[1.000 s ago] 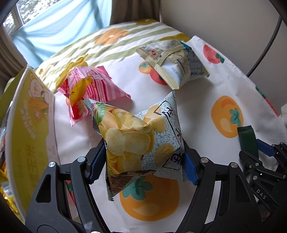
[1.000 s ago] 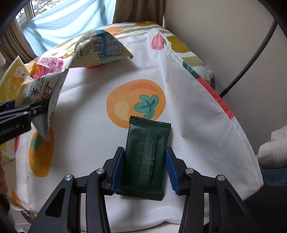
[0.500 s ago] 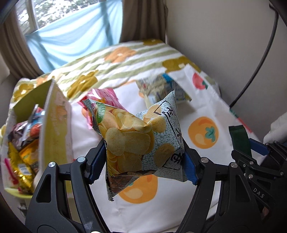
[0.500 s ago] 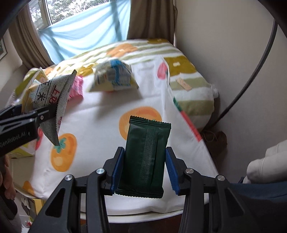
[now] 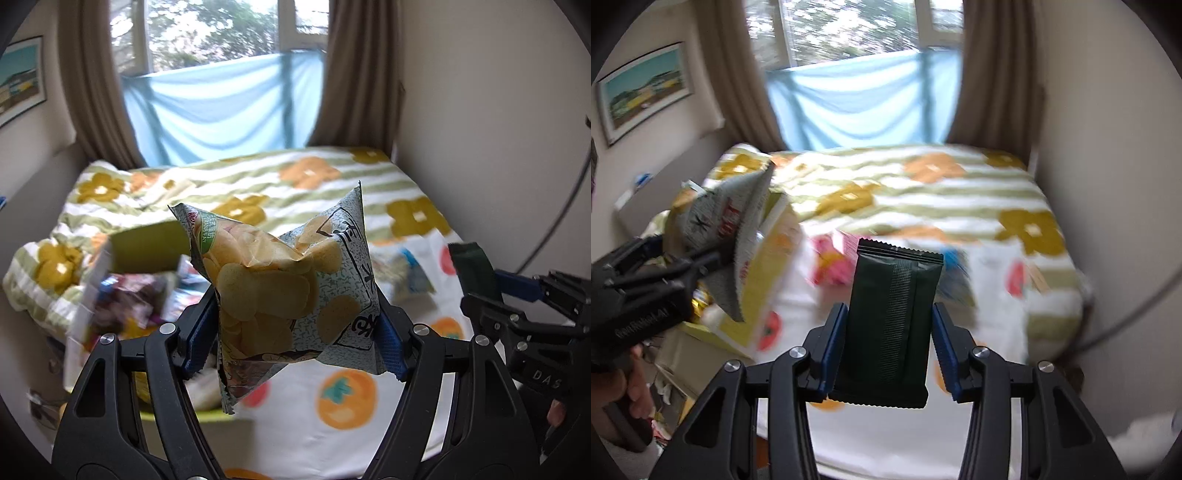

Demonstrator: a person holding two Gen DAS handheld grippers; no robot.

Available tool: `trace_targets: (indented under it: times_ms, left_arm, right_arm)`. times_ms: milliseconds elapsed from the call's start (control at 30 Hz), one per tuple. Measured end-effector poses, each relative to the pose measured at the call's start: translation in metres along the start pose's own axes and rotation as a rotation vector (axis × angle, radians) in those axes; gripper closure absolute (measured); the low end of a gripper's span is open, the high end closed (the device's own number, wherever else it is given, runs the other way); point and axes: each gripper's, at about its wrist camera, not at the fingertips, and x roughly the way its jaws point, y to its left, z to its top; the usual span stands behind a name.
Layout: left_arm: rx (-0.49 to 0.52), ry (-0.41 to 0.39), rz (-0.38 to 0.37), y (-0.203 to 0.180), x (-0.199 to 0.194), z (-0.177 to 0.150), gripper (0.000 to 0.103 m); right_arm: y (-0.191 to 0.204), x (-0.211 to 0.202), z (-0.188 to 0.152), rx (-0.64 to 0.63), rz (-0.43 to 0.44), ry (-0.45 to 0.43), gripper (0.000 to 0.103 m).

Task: Organize snacks
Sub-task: 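Carry both items over the green box and release them inside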

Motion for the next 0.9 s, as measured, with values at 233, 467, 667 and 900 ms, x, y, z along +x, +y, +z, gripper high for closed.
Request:
trace_targets:
  times_ms: [233, 467, 667, 900]
  left_arm:
    - [-0.074, 0.003, 0.064, 0.097, 0.011, 0.027, 0.032]
    - [-0.120, 0.113, 0.080, 0.199, 0.070, 0.045, 0.032]
    - [-0.138, 0.232, 0.011, 0.247, 0.128, 0.054, 0.031]
    - [-0.129, 0.311, -0.043, 0.264, 0.169, 0.052, 0.004]
  right_arm:
    - [0.086, 0.032, 0.064, -0.094, 0.134, -0.045, 0.061]
    - [0.165, 0.085, 0.112, -0.122, 0.220, -0.030, 0.061]
    - [0.202, 0.130, 0.135, -0.093, 0.219, 0.014, 0.061]
    - [0.204, 0.161, 0.145, -0.050, 0.174, 0.057, 0.061]
